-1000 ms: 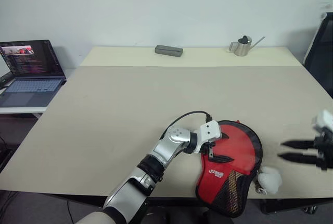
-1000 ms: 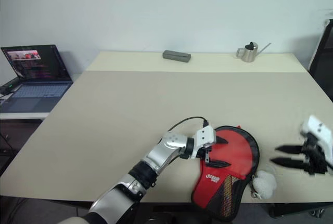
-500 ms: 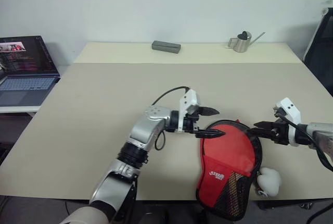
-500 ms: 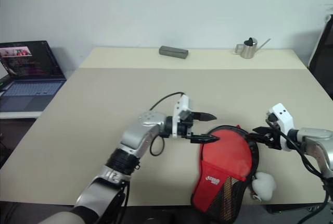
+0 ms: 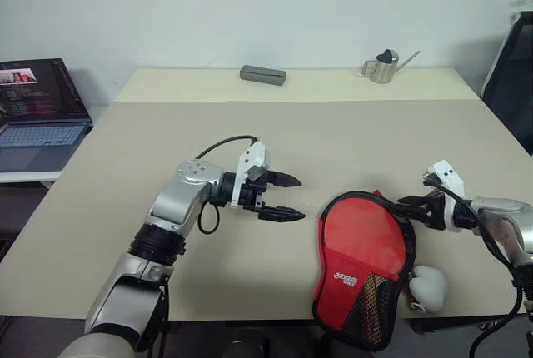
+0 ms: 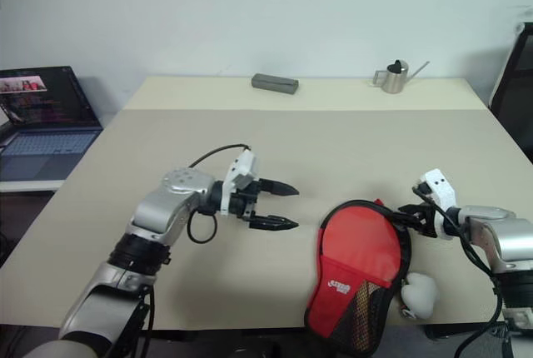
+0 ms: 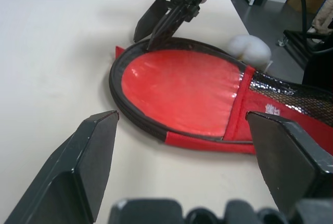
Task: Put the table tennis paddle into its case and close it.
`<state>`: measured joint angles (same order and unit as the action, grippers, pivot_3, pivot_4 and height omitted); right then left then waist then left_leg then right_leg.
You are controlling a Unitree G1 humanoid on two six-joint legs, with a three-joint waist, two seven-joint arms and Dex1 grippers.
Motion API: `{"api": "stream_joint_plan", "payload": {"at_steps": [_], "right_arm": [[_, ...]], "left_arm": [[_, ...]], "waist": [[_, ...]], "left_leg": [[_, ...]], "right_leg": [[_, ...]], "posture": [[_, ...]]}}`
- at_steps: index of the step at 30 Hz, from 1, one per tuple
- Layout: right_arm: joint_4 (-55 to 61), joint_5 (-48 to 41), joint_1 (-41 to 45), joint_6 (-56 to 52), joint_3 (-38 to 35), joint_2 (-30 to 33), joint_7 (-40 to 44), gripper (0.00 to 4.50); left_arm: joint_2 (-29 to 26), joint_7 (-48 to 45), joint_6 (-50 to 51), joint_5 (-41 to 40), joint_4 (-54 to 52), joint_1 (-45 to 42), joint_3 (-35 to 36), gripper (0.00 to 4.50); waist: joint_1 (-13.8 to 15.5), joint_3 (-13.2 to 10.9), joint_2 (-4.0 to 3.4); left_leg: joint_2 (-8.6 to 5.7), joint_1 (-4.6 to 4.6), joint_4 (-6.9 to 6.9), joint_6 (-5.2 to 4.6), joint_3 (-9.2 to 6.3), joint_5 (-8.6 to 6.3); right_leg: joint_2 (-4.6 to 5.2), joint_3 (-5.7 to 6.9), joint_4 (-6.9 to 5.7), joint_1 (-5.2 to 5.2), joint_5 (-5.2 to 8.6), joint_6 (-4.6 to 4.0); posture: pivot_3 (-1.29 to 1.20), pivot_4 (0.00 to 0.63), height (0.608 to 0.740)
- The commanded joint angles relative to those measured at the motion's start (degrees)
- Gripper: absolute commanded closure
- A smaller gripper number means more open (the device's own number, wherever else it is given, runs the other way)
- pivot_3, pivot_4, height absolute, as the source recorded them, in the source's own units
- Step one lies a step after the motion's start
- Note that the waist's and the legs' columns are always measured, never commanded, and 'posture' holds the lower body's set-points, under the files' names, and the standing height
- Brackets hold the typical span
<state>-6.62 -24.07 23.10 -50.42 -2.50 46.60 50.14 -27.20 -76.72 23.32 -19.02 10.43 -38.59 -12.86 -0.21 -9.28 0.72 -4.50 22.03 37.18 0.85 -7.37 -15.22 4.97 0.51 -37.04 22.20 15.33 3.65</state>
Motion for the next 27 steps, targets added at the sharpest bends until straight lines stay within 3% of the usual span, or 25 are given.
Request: {"api": "stream_joint_plan", "payload": {"at_steps": [1,2,8,18,27], "right_arm": [[-0.3,-0.2,0.9,-0.4,0.7,-0.3,1.3,2.41],[-0.5,-0.1,1.1,-0.3,0.9,-0.5,1.4,2.56],[-1.5,1.3,2.8,1.5,2.3,-2.0,1.4,4.43],[0.5,4.4,9.1,5.5,5.9,-6.5,1.1,4.47],[-9.9,9.9,20.8,13.5,10.0,-13.7,0.4,4.47]], "left_arm": [[-0.7,0.9,0.0,-1.5,-3.4,0.4,2.2,0.23],[-0.9,1.2,0.0,-1.4,-3.6,0.7,2.2,0.23],[-1.9,1.7,-0.1,-1.2,-4.7,2.1,2.5,0.23],[-6.6,2.4,-0.2,-1.3,-6.0,5.6,4.5,0.23],[-7.5,3.8,0.6,-1.7,-7.7,7.7,5.3,0.23]], "waist": [[0.0,0.0,0.00],[0.0,0.0,0.00],[-0.4,0.0,0.00],[-2.6,0.0,0.00],[-2.1,0.0,0.00]], "left_leg": [[0.01,0.00,0.00,0.00,-0.01,0.00],[0.02,0.00,-0.01,0.00,-0.02,0.00],[0.03,-0.07,0.00,0.00,0.02,0.00],[0.14,-0.20,-0.03,-0.01,0.05,0.00],[0.07,-0.13,-0.04,0.08,0.03,0.05]], "right_leg": [[0.00,0.00,0.00,0.00,0.00,0.00],[0.00,0.01,-0.01,0.00,0.00,0.00],[-0.01,-0.04,-0.05,-0.01,-0.02,-0.04],[-0.05,-0.14,-0.21,0.05,-0.11,-0.16],[-0.06,-0.11,-0.20,0.11,-0.12,-0.17]], "posture": [[0.00,0.150,0.740],[0.00,0.150,0.740],[0.00,0.150,0.740],[0.00,0.150,0.740],[0.00,0.150,0.740]]}}
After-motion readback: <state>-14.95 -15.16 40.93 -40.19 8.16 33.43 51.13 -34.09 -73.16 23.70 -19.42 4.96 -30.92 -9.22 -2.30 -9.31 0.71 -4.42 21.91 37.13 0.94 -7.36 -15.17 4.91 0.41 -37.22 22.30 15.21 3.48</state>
